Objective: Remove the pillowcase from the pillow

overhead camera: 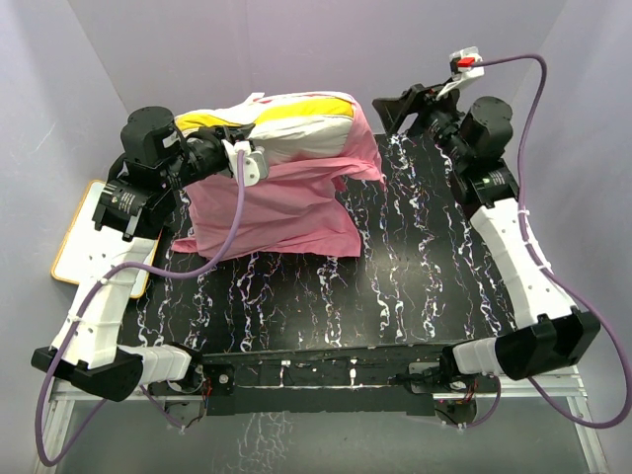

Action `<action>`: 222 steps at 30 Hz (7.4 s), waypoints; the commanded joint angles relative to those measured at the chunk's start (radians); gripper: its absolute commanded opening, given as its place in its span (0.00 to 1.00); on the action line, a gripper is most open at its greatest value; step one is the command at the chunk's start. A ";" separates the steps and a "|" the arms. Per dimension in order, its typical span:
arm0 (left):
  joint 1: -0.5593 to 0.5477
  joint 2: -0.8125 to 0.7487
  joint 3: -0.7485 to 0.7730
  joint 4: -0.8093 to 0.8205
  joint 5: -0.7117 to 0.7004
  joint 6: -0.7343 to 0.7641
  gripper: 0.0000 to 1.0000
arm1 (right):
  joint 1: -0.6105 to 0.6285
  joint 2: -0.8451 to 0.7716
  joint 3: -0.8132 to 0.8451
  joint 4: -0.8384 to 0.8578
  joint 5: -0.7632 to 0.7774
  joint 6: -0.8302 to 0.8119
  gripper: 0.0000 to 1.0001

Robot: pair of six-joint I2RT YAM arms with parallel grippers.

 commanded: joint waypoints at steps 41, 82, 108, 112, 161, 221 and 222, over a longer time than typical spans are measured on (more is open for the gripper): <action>-0.001 -0.055 0.004 0.080 0.048 0.017 0.00 | -0.021 0.087 0.042 0.003 0.005 0.080 0.38; -0.001 -0.097 -0.044 0.091 0.083 0.007 0.00 | -0.041 0.245 0.173 -0.110 0.058 -0.067 0.67; -0.002 -0.010 -0.069 0.214 0.104 -0.150 0.00 | -0.080 0.102 0.266 0.231 -0.232 0.132 0.97; -0.004 0.036 -0.042 0.223 0.144 -0.208 0.00 | 0.057 0.171 0.422 0.128 -0.325 0.000 0.97; -0.074 0.050 -0.131 0.204 0.224 -0.126 0.00 | 0.374 0.078 0.280 -0.326 -0.373 -0.564 0.98; 0.327 0.557 -0.178 0.052 0.431 -0.590 0.54 | 0.037 -0.048 -0.297 0.679 -0.597 0.030 0.08; 0.324 0.558 -0.188 0.053 0.428 -0.596 0.47 | 0.037 -0.054 -0.302 0.672 -0.594 0.026 0.08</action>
